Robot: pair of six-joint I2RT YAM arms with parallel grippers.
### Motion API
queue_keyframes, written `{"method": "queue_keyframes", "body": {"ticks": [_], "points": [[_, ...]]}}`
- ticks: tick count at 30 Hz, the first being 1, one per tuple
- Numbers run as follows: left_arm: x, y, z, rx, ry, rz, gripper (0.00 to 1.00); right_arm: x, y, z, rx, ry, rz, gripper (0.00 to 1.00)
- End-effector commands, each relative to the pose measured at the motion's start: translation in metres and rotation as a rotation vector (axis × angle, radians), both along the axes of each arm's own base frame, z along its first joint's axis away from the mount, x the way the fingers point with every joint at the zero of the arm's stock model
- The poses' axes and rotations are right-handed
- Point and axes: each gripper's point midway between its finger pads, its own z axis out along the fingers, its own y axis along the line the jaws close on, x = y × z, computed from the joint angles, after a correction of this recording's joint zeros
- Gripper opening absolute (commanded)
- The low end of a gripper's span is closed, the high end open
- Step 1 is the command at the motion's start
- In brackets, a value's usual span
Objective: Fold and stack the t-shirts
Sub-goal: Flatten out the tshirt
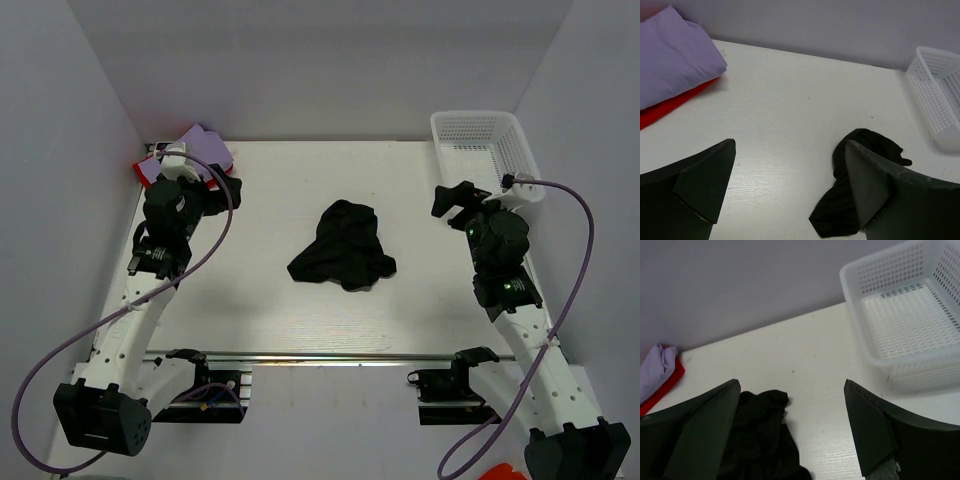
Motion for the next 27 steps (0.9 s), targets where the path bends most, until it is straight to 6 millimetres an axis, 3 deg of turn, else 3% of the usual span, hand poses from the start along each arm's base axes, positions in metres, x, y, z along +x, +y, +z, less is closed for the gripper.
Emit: {"method": "queue_keyframes", "body": {"ticks": [1,5,8,9,10,16,19,22,27], "points": [[-0.01,-0.015,0.005,-0.001,0.03,-0.096,1.0,-0.005,0.012,-0.01,0.007,0.046,0.07,0.9],[-0.012,-0.03,0.006,0.01,-0.005,-0.196,1.0,-0.004,0.018,-0.025,-0.005,0.085,0.104,0.9],[-0.009,-0.039,-0.011,-0.086,0.036,-0.209,1.0,0.0,0.024,-0.038,-0.053,0.12,0.143,0.9],[-0.009,-0.043,-0.024,-0.089,0.058,-0.235,1.0,0.006,0.025,-0.053,-0.072,0.165,0.145,0.9],[-0.011,-0.055,-0.025,-0.1,0.053,-0.305,1.0,0.009,0.022,-0.055,-0.071,0.18,0.123,0.9],[-0.008,-0.079,-0.11,-0.059,0.284,-0.425,1.0,0.028,0.042,-0.082,-0.078,0.354,0.207,0.9],[-0.014,-0.101,-0.16,-0.041,0.412,-0.501,1.0,0.028,0.075,-0.088,-0.06,0.38,0.392,0.9],[-0.022,-0.118,-0.203,-0.014,0.53,-0.539,1.0,0.031,0.091,-0.098,-0.047,0.413,0.463,0.9],[-0.039,-0.136,-0.251,0.082,0.678,-0.554,0.97,0.026,0.142,-0.104,-0.013,0.422,0.7,0.9]]}}
